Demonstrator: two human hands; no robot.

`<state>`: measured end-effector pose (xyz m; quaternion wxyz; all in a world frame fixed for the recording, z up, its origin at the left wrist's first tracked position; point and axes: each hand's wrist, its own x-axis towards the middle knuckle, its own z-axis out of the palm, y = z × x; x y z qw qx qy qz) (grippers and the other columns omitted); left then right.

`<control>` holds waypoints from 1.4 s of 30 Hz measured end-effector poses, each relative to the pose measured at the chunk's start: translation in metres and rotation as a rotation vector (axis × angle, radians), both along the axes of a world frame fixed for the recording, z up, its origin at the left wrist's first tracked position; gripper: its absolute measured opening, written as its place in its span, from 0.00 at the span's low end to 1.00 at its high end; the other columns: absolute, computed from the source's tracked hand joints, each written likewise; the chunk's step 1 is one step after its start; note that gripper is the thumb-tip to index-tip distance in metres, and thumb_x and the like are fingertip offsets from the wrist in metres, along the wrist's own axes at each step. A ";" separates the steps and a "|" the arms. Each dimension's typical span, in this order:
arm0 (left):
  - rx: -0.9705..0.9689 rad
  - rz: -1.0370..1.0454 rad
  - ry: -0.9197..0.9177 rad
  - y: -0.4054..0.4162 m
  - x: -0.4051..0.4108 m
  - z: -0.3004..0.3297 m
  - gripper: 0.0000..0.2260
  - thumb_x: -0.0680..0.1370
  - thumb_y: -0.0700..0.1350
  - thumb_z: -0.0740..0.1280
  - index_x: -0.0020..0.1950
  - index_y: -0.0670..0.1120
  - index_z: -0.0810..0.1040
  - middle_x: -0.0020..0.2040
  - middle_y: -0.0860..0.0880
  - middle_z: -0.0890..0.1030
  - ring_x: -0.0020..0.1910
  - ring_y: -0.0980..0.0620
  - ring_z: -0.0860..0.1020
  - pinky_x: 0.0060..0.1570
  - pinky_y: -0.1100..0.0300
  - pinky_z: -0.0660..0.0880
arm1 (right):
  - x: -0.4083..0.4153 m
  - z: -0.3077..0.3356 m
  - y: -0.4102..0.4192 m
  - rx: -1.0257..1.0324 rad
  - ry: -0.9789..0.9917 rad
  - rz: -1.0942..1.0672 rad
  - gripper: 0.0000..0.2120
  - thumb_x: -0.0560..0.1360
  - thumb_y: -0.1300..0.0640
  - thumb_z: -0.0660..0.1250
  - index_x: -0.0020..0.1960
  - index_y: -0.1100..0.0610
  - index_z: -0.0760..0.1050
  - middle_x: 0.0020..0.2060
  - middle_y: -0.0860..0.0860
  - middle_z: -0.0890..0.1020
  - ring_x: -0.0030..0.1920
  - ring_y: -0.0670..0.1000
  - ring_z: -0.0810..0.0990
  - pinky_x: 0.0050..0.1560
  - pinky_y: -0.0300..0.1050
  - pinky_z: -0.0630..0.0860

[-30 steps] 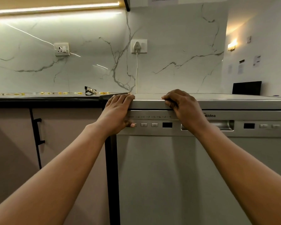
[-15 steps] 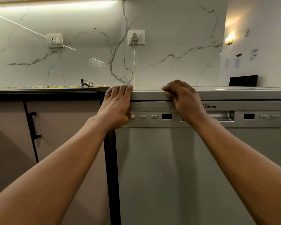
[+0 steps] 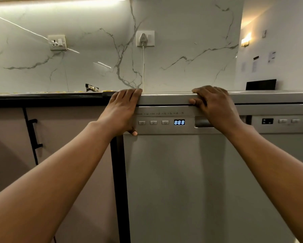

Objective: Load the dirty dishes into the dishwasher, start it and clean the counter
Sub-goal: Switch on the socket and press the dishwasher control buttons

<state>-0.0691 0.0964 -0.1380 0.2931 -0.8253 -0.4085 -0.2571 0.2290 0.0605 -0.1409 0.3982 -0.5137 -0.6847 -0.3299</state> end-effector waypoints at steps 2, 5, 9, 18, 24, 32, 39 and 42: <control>0.005 -0.005 -0.004 0.001 0.000 0.000 0.59 0.53 0.56 0.82 0.76 0.46 0.53 0.71 0.46 0.61 0.71 0.45 0.59 0.72 0.53 0.50 | -0.001 -0.003 0.002 0.033 -0.016 -0.012 0.27 0.79 0.38 0.53 0.62 0.57 0.76 0.55 0.54 0.81 0.55 0.56 0.78 0.61 0.50 0.68; 0.012 -0.010 -0.004 0.003 -0.001 -0.002 0.60 0.51 0.57 0.82 0.75 0.46 0.54 0.71 0.46 0.62 0.70 0.45 0.60 0.71 0.53 0.52 | -0.002 -0.006 0.002 0.048 -0.019 -0.019 0.28 0.79 0.38 0.52 0.61 0.58 0.76 0.54 0.54 0.80 0.55 0.56 0.77 0.62 0.51 0.67; 0.017 -0.021 -0.011 0.004 -0.003 -0.002 0.59 0.51 0.57 0.82 0.75 0.46 0.54 0.70 0.46 0.63 0.70 0.46 0.60 0.71 0.53 0.52 | -0.002 -0.006 0.004 0.067 -0.020 -0.026 0.26 0.79 0.39 0.54 0.61 0.58 0.76 0.55 0.55 0.80 0.56 0.57 0.77 0.62 0.51 0.68; 0.023 -0.002 -0.014 0.000 -0.001 -0.004 0.60 0.50 0.57 0.82 0.74 0.46 0.55 0.70 0.46 0.64 0.70 0.46 0.61 0.72 0.53 0.53 | -0.007 -0.009 0.000 0.077 -0.007 -0.040 0.23 0.80 0.42 0.57 0.64 0.59 0.75 0.58 0.55 0.79 0.60 0.56 0.75 0.65 0.50 0.65; 0.019 0.012 -0.012 -0.003 0.000 -0.003 0.59 0.50 0.57 0.82 0.74 0.46 0.56 0.70 0.46 0.64 0.70 0.46 0.61 0.72 0.53 0.54 | -0.008 -0.009 -0.002 0.076 -0.004 -0.046 0.24 0.81 0.42 0.56 0.64 0.59 0.74 0.58 0.55 0.79 0.60 0.56 0.75 0.65 0.49 0.64; -0.022 -0.036 -0.060 -0.003 0.000 -0.003 0.54 0.55 0.60 0.80 0.74 0.47 0.57 0.70 0.48 0.64 0.70 0.47 0.61 0.71 0.53 0.54 | -0.006 -0.012 0.002 0.090 -0.003 -0.046 0.24 0.81 0.40 0.55 0.63 0.57 0.74 0.57 0.54 0.79 0.59 0.56 0.75 0.64 0.48 0.65; 0.071 -0.229 -0.368 0.008 0.005 -0.008 0.20 0.81 0.57 0.53 0.68 0.49 0.70 0.65 0.51 0.74 0.67 0.51 0.68 0.65 0.57 0.59 | -0.012 -0.015 0.010 0.200 0.133 0.008 0.21 0.82 0.45 0.52 0.56 0.56 0.78 0.52 0.52 0.81 0.54 0.54 0.75 0.57 0.42 0.62; 0.095 -0.180 -0.428 0.004 0.014 -0.009 0.14 0.83 0.54 0.54 0.63 0.51 0.73 0.60 0.54 0.76 0.62 0.53 0.71 0.58 0.62 0.59 | -0.016 -0.015 0.010 0.189 0.176 -0.010 0.20 0.82 0.47 0.53 0.55 0.57 0.79 0.49 0.54 0.82 0.51 0.54 0.76 0.57 0.43 0.63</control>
